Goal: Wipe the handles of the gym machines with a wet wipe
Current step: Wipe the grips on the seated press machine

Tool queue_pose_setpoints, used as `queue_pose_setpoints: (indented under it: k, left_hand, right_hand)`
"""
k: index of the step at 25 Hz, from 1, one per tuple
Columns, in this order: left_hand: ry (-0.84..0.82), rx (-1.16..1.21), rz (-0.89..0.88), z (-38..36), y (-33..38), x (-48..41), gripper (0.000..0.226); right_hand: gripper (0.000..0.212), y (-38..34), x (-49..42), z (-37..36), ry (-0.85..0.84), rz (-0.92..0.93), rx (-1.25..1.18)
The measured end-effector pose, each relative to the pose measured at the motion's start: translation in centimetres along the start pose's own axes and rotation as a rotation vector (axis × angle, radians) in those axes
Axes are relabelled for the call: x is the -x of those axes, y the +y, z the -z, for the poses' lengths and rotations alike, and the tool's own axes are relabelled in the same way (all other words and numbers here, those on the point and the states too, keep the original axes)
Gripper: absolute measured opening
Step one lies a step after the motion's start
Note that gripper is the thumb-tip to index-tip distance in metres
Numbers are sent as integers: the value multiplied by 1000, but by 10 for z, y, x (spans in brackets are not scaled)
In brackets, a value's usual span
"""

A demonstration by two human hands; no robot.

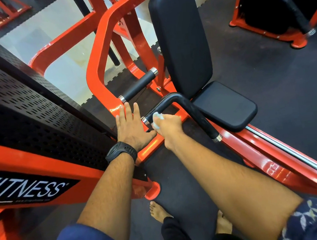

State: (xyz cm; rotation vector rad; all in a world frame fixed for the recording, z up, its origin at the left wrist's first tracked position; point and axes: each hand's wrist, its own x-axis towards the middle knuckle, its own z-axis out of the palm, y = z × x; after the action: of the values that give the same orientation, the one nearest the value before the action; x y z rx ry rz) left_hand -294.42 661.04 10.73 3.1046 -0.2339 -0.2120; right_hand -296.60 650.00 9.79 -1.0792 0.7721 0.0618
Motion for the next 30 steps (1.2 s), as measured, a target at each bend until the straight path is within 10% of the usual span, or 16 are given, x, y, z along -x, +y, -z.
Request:
queue_pose_setpoints:
  k: [5, 9, 14, 30]
  left_hand:
    - [-12, -24, 14, 0, 3, 0, 117]
    - [-15, -15, 10, 2, 2, 1, 115]
    - [-16, -20, 12, 3, 6, -1, 115]
    - [52, 288, 115, 24, -20, -29, 102]
  right_hand:
    - [34, -25, -37, 47, 132, 1406, 1183]
    - [44, -25, -69, 102, 36, 1833, 1746]
    - [35, -16, -70, 129, -85, 1701, 1662]
    - [23, -46, -56, 50, 391, 666, 1188]
